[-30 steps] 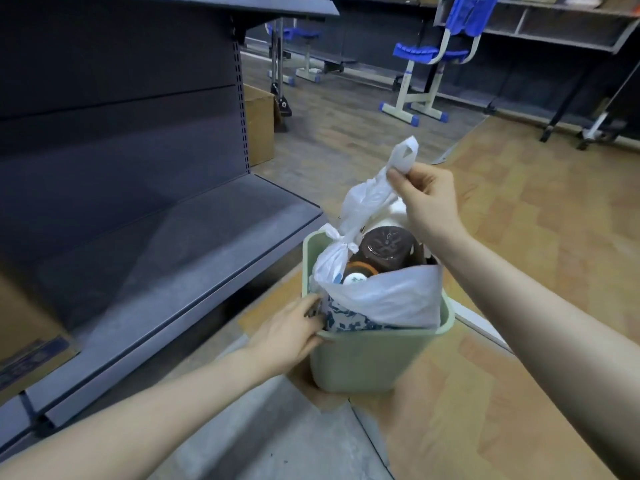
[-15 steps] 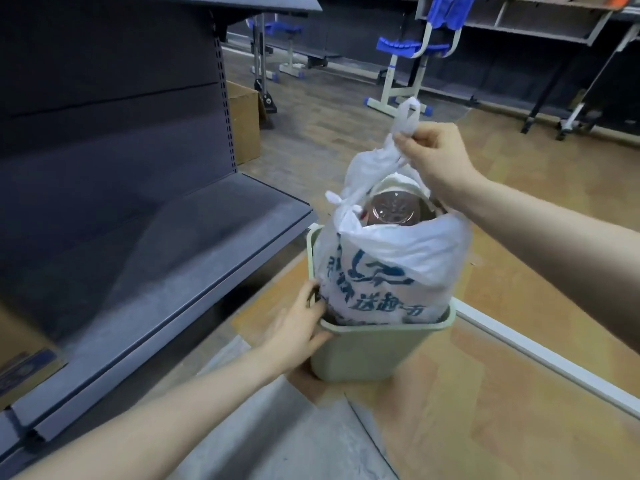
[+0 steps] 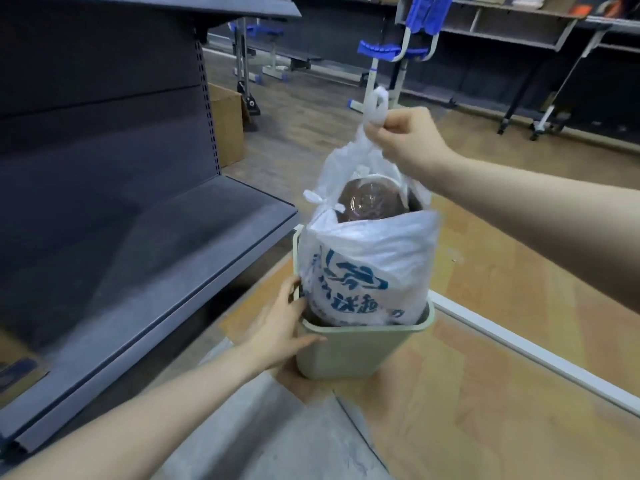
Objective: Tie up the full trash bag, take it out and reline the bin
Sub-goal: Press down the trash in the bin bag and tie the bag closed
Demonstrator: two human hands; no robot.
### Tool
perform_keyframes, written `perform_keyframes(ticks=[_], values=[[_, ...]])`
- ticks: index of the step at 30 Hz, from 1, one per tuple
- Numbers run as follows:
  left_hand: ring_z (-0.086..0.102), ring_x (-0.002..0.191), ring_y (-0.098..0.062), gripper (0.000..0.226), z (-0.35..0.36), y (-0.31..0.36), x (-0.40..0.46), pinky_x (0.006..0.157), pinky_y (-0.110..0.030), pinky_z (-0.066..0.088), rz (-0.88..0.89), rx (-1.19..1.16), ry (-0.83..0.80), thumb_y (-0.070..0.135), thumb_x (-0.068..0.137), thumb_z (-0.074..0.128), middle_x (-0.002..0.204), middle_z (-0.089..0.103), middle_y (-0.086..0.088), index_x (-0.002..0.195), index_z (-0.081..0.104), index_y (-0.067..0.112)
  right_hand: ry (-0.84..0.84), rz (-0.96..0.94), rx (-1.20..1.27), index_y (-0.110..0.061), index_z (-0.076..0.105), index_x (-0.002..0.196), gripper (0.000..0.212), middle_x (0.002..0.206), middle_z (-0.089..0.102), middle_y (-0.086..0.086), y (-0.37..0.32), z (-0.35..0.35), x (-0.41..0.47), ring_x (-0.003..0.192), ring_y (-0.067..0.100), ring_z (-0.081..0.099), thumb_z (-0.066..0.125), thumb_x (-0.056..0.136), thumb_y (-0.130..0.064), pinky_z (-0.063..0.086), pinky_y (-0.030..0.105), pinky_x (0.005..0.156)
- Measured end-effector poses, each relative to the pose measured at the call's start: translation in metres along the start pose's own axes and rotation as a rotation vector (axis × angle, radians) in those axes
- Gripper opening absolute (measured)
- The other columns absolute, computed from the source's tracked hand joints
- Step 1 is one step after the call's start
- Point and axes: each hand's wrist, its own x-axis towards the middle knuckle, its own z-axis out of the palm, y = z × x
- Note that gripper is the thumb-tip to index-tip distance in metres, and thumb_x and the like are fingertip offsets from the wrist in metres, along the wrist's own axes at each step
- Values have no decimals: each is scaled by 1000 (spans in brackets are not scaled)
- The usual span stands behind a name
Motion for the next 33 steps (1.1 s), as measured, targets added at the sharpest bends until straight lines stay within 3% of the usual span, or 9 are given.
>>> perform_keyframes(ticks=[4, 7, 11, 16, 20, 24, 26, 29, 33], values=[[35, 134, -15, 105, -9, 6, 0, 101, -21, 35, -53, -59, -35, 81, 57, 54, 153, 13, 4, 140, 38, 19, 25, 26, 49, -9, 50, 66, 26, 55, 33, -3, -6, 1, 1, 48, 5, 28, 53, 92, -12, 25, 18, 51], [41, 126, -11, 99, -27, 10, -2, 90, -17, 35, -76, -33, -70, 76, 66, 53, 146, 31, 4, 143, 25, 21, 21, 20, 19, -4, 55, 71, 24, 61, 33, 5, -8, -5, -3, 52, 11, 31, 52, 93, -11, 28, 18, 48], [53, 114, -18, 89, -54, 22, 8, 83, -33, 43, -147, 12, 73, 82, 63, 18, 132, 45, 3, 127, 33, 23, 46, 53, 118, 19, 55, 81, 32, 71, 39, 11, -6, -15, -16, 58, 13, 34, 52, 94, -10, 33, 17, 50], [33, 131, -10, 84, -83, 73, 43, 105, -29, 29, -89, -453, 378, 76, 80, 24, 148, 27, 3, 144, 24, 21, 115, 50, 270, 21, 57, 92, 31, 73, 44, 10, -6, -16, -37, 62, 14, 39, 54, 93, -10, 34, 15, 51], [11, 144, -9, 59, -89, 106, 76, 118, -36, 15, 22, -500, 304, 38, 94, 48, 156, 14, 7, 145, 20, 32, 119, 21, 401, 12, 63, 91, 25, 72, 53, 20, -15, -11, -52, 68, 17, 46, 53, 94, -11, 40, 21, 63], [12, 144, -8, 47, -83, 114, 101, 118, -52, 9, 92, -449, 393, 54, 92, 36, 151, 25, 15, 136, 29, 41, 146, 49, 574, -12, 70, 89, 16, 87, 70, 8, -13, -11, -52, 88, 17, 64, 55, 93, -16, 50, 35, 83], [31, 135, -5, 32, -84, 121, 106, 116, -56, 8, 103, -498, 452, 43, 98, 33, 138, 46, 11, 124, 50, 36, 125, 76, 656, -17, 69, 95, 16, 97, 70, 0, -6, -12, -48, 97, 16, 65, 53, 94, -13, 52, 38, 88], [55, 80, 6, 34, -87, 128, 109, 113, -48, 23, 111, -502, 535, 17, 101, 36, 82, 65, 1, 75, 57, 26, 77, 85, 699, -3, 64, 107, 26, 101, 67, 0, 3, -18, -44, 93, 13, 63, 51, 85, 2, 53, 31, 81], [52, 61, 0, 37, -87, 128, 118, 65, -19, 43, 129, -511, 501, 17, 101, 35, 64, 55, 9, 66, 46, 23, 49, -61, 488, 9, 59, 92, 21, 79, 63, 16, 11, -17, -50, 68, 16, 54, 56, 92, -12, 45, 22, 66]])
